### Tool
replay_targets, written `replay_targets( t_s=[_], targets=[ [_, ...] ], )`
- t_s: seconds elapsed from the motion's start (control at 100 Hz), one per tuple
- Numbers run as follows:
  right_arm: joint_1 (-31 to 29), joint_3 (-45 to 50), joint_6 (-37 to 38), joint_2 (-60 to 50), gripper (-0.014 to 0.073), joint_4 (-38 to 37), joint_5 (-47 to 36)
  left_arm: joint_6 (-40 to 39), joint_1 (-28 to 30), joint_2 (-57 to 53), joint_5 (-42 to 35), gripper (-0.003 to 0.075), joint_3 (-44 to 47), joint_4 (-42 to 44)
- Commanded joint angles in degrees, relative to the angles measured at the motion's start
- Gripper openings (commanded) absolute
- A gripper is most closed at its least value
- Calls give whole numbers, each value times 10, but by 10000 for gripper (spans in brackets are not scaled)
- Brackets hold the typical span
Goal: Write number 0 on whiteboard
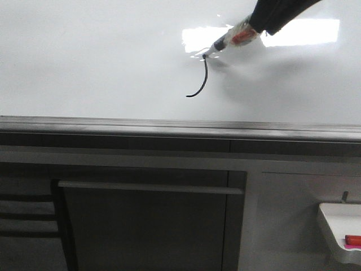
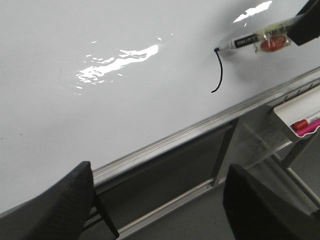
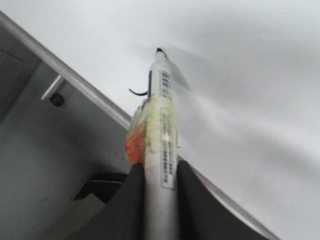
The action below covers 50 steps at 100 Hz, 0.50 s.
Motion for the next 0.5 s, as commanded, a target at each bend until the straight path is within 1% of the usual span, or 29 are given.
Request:
replay_targets(
  t_s=[0.0,0.21,0.41,0.49],
  targets=[
    [4,-31,4,-18,-5,1,-43,-5,2,-2,-45,491,-15,-6],
    [31,-32,4,14,-5,1,-34,-5,2,-2,-45,491,-15,-6],
    [37,-32,4,37,-5,-16,31,-5,2,-2,-44,491,-15,-6],
    [37,-32,4,37,-5,-26,44,-5,2,-2,-44,491,-15,-5]
  ],
)
